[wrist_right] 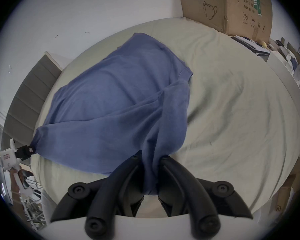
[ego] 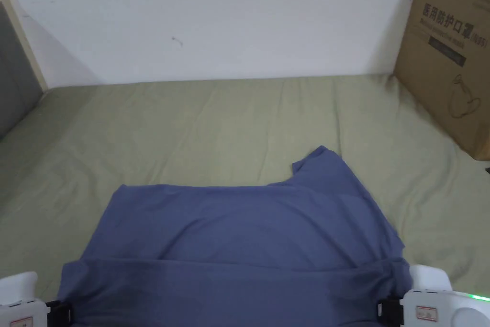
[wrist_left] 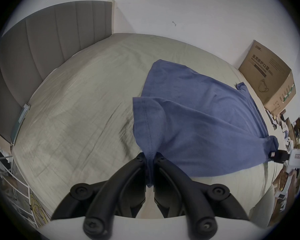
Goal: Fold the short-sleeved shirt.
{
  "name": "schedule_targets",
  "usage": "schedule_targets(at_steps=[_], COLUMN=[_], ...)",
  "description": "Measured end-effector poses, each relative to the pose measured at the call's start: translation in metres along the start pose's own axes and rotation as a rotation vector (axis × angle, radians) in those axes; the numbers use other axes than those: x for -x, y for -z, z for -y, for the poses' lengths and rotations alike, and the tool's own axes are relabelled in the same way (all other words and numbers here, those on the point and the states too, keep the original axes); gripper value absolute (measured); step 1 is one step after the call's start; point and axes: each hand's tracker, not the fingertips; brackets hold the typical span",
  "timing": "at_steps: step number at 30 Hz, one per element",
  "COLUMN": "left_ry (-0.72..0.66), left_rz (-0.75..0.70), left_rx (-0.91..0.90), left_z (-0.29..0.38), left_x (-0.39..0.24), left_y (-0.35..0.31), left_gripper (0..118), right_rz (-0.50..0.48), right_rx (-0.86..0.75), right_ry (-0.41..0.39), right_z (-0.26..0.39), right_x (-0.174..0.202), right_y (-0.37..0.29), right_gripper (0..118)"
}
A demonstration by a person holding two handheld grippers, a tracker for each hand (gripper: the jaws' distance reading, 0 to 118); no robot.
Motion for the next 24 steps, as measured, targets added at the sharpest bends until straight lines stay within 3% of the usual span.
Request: schedule_targets(at_steps=[7, 12, 13, 14, 15, 16, 17, 18, 19, 24], left_ry=[0.05, 0.064, 0.056, 0.042, 0.027, 0.013, 0.004, 0.006, 0.014, 0.131], left_rz=[0.008, -0.013, -0.015, -0.001, -0.001, -0.01, -0.012, -0.013, -0.036, -0.071], left_rx=[0.022, 0.108, 0.121, 0.135, 0.135, 0.124, 0.112, 0.104, 0.085, -0.054], left_z=[0.038, 0.098, 0.106, 0.109, 0.113, 0.114, 0.111, 0.106, 0.102, 0.072], left_x=[0.009, 0.018, 0.019, 0.023, 0.024, 0.025, 0.023, 0.02, 0.017, -0.012], left_y=[-0.05, -0.053, -0.048, -0.04, -0.036, -0.037, -0.036, -0.042, -0.046, -0.078], left_gripper=[5, 5, 6, 11, 24, 33, 47, 72, 83, 84], right_rz=[-0.004, 0.059, 0.054, 0.06, 0.116, 0.134, 0.11, 0.124, 0.126, 0.151], right_rx=[0.021, 0.125, 0.136, 0.14, 0.166, 0.172, 0.155, 0.124, 0.075, -0.026], right_ry=[-0.061, -0.092, -0.087, -0.074, -0.074, -0.083, -0.079, -0.082, -0.102, -0.161], right_z=[0.029, 0.085, 0.092, 0.097, 0.098, 0.094, 0.089, 0.086, 0.083, 0.061], right_x=[-0.006, -0.018, -0.021, -0.019, -0.017, -0.016, -0.013, -0.012, -0.011, -0.005], right_y=[-0.056, -0.052, -0.047, -0.043, -0.042, -0.044, -0.049, -0.053, -0.061, -0.093], right_gripper=[13, 15, 28, 50, 78, 94, 103, 103, 103, 100])
